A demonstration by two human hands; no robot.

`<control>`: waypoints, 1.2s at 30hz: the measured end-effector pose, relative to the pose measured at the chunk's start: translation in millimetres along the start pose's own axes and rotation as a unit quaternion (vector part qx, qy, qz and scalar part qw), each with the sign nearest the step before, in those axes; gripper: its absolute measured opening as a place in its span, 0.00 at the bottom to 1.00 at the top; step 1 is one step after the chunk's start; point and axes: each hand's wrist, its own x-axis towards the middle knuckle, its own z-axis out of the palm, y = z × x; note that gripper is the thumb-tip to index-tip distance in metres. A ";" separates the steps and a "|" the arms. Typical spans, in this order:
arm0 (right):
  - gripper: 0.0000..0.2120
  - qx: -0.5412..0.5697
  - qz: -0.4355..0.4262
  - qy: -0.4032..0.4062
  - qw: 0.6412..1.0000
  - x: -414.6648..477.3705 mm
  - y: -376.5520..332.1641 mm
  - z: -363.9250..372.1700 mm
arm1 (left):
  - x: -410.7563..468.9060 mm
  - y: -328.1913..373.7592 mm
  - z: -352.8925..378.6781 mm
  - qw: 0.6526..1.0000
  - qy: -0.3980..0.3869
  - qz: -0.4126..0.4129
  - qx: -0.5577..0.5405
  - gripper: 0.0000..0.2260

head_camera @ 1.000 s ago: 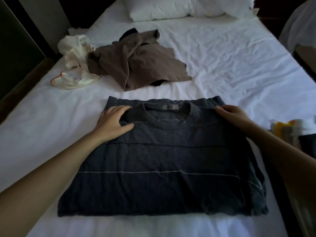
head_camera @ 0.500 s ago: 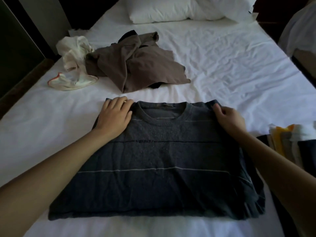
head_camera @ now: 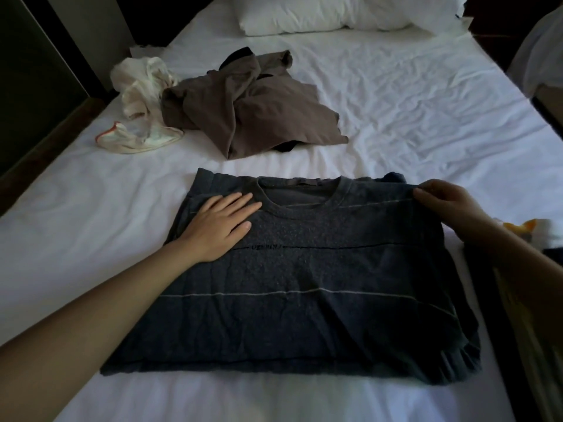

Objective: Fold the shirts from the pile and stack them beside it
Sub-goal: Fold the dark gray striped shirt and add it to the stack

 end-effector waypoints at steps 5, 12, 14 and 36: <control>0.11 -0.372 0.067 0.055 0.924 -1.4 -2.6 22.8 | 4.8 1.4 -3.4 0.999 -0.033 -0.006 0.001 0.35; 0.28 -0.425 -0.210 -0.047 0.879 -5.5 -50.2 112.5 | 40.9 61.5 -18.1 0.998 0.044 -0.004 -0.050 0.25; 0.27 -0.457 -0.145 -0.129 0.868 -3.9 -32.6 132.3 | 48.1 74.8 -3.7 0.998 -0.051 -0.015 -0.030 0.22; 0.28 -0.399 -0.126 0.014 0.908 -135.5 -27.4 175.5 | 67.7 95.5 9.2 0.995 0.048 -0.049 -0.074 0.22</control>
